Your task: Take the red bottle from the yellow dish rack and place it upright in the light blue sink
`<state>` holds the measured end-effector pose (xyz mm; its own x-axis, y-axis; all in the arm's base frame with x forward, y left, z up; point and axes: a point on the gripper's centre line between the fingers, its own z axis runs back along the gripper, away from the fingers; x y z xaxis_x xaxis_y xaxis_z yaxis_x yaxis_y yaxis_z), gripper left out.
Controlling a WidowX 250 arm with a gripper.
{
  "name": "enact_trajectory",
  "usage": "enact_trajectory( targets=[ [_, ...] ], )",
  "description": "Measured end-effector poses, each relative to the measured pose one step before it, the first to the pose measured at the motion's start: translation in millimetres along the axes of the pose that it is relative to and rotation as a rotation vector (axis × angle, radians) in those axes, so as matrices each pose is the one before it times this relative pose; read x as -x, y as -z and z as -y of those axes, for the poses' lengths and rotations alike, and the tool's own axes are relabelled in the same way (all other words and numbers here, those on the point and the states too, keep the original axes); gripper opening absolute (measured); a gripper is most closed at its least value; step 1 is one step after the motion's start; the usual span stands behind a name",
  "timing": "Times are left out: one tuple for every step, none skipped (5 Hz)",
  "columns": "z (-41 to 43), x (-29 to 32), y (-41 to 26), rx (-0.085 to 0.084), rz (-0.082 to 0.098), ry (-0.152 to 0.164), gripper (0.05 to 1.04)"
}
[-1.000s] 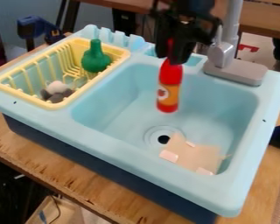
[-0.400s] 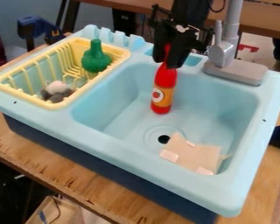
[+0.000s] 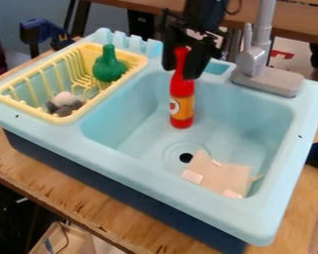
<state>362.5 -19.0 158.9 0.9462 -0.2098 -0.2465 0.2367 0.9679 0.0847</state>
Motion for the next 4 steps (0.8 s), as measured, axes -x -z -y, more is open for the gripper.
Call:
enact_trajectory(
  targets=[
    [-0.69, 1.6, 0.78, 0.0231, 0.016, 0.0013, 0.967],
    [4.4, 13.79, -19.75, 0.0168, 0.0861, 0.0063, 1.006],
    [6.94, 18.61, -20.31, 0.0403, 0.0821, 0.0117, 1.002],
    [-2.46, 29.38, -26.64, -0.0023, 0.1005, -0.0281, 1.001]
  ],
)
